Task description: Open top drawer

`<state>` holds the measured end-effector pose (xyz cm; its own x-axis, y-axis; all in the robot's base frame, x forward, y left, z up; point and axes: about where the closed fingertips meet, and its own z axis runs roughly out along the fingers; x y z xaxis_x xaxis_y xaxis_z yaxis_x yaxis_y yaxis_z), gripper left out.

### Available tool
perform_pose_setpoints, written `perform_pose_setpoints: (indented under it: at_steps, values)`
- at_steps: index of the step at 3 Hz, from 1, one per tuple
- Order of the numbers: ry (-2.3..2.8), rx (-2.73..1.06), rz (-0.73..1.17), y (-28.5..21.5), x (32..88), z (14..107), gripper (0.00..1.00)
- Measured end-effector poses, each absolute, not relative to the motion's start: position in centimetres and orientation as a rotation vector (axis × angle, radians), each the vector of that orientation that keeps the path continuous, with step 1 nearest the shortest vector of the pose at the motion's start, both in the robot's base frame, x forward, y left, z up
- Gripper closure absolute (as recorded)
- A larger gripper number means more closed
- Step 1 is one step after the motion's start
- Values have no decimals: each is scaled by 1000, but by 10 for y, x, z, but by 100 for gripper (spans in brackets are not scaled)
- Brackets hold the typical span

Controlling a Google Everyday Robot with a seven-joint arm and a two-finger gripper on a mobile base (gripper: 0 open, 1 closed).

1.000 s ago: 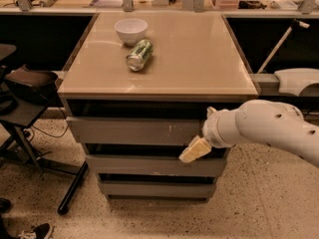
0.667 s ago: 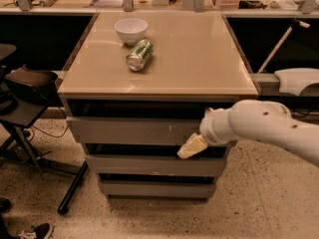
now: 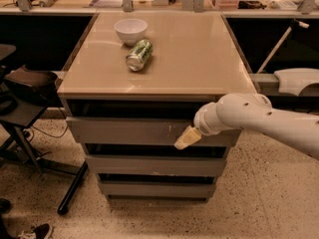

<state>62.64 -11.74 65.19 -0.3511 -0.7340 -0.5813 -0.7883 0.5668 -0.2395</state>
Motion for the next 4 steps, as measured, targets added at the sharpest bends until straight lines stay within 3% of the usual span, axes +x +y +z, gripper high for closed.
perform_pose_setpoints:
  at_steps: [1,4]
  values:
    - [2146,-1212,107,-117,626,652,19]
    - [2155,-1201,107,-121,604,652,89]
